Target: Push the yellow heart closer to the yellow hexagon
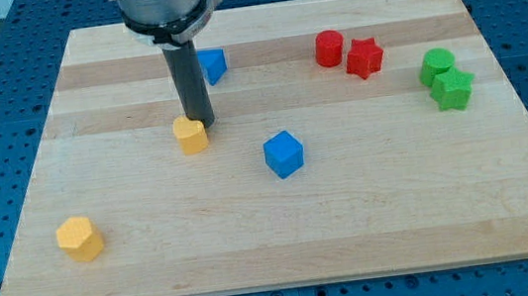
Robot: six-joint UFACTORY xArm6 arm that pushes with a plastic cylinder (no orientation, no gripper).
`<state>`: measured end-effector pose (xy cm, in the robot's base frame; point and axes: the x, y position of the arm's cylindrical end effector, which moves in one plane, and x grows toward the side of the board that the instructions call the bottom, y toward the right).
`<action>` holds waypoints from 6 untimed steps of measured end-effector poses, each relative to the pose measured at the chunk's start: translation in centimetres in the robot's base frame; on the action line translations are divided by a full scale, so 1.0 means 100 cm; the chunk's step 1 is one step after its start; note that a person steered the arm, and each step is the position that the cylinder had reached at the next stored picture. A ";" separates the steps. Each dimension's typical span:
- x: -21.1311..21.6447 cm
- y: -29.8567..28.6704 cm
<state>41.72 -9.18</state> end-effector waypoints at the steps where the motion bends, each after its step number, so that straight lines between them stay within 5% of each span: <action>1: 0.021 0.000; 6: 0.073 -0.067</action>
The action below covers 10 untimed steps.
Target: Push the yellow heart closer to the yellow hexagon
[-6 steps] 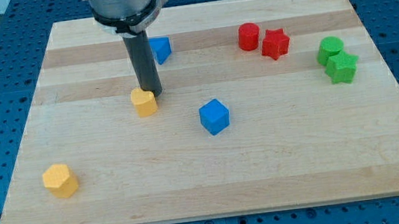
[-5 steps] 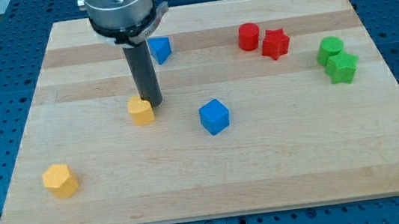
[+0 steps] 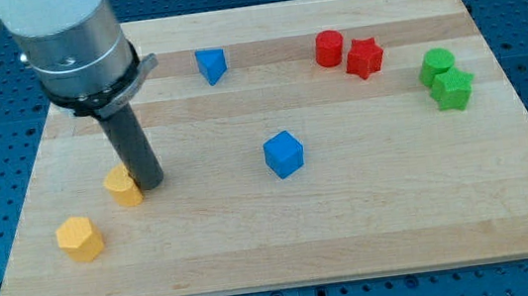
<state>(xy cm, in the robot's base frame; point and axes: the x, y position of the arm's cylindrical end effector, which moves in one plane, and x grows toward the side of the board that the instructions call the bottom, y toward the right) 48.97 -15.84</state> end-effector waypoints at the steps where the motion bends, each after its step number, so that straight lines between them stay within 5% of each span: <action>1: 0.001 -0.011; 7: -0.015 -0.027; 10: 0.016 -0.039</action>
